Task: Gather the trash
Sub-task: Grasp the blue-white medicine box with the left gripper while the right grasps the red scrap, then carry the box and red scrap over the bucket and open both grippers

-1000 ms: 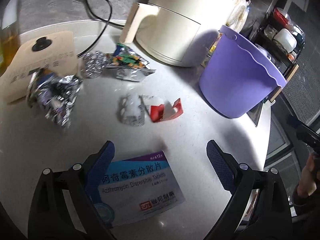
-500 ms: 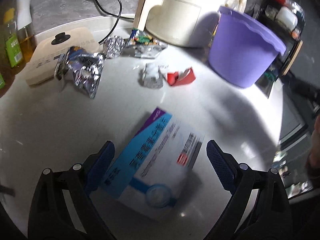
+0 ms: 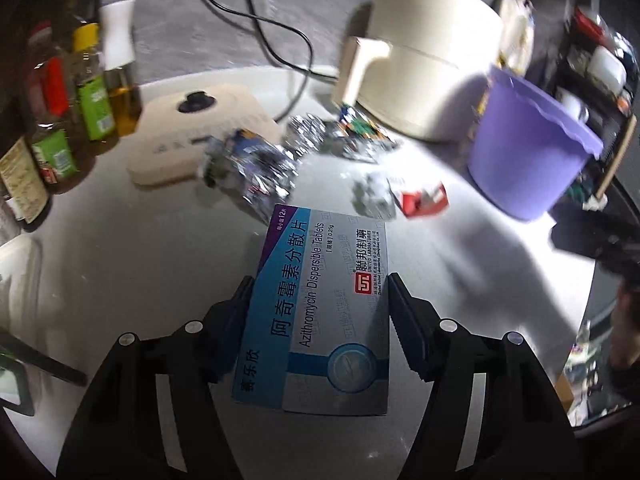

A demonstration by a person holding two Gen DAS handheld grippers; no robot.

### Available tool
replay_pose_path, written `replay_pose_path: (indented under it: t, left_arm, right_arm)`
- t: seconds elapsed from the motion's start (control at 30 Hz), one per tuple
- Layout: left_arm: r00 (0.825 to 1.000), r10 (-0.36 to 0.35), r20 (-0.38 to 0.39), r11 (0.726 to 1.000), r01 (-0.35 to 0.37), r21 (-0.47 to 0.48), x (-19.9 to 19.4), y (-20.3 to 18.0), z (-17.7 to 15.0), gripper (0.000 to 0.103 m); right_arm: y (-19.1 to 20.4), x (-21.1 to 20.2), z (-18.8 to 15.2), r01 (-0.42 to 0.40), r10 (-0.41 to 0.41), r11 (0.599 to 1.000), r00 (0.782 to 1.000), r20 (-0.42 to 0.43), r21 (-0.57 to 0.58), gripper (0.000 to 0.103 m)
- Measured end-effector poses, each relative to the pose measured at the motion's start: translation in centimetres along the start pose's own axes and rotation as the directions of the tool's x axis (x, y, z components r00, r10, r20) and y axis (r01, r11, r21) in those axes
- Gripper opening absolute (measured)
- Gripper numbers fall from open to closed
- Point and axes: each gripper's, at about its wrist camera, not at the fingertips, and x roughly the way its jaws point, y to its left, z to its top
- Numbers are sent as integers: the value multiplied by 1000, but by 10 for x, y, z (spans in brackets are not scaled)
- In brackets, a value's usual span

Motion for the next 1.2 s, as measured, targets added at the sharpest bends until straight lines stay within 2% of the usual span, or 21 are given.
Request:
replay_pose_path:
  t: [0.13, 0.33, 0.5, 0.57, 0.7, 0.77, 0.83, 0.93, 1.0, 1.2]
  left_arm:
    - [999, 40, 17, 999, -40, -34, -4, 9, 4, 66]
    - [997, 75, 25, 992, -72, -103, -11, 22, 3, 66]
    - [995, 100, 30, 983, -94, -156, -19, 32, -2, 66]
    - [994, 107, 31, 979, -100, -177, -21, 36, -4, 66]
    - [992, 121, 38, 970, -110, -214, -25, 42, -8, 66]
    - [991, 124, 41, 967, -112, -231, -26, 43, -8, 66]
    - [991, 124, 46, 965, -110, -240, -26, 44, -7, 66]
    - [990, 124, 61, 965, -106, -241, -27, 40, -2, 66]
    - [990, 122, 74, 966, -102, -239, -29, 36, 3, 66]
    - [985, 124, 118, 969, -95, -228, -37, 24, 23, 66]
  right_arm:
    - [5, 21, 10, -21, 20, 1000, 1000, -12, -18, 71]
    - [12, 58, 28, -37, 34, 998, 999, -42, -55, 69]
    - [17, 87, 39, -38, 33, 996, 997, -66, -80, 70]
    - [19, 97, 43, -35, 28, 995, 997, -77, -91, 73]
    - [17, 118, 46, -12, 1, 995, 994, -105, -103, 73]
    - [17, 125, 47, -8, -6, 993, 993, -120, -116, 48]
    - [16, 124, 49, -17, 3, 994, 993, -121, -112, 38]
    - [18, 115, 50, -18, 3, 990, 994, -106, -139, 37]
    - [19, 107, 51, -21, 5, 988, 994, -106, -154, 9]
    - [20, 69, 63, -46, 37, 983, 998, -57, -176, 9]
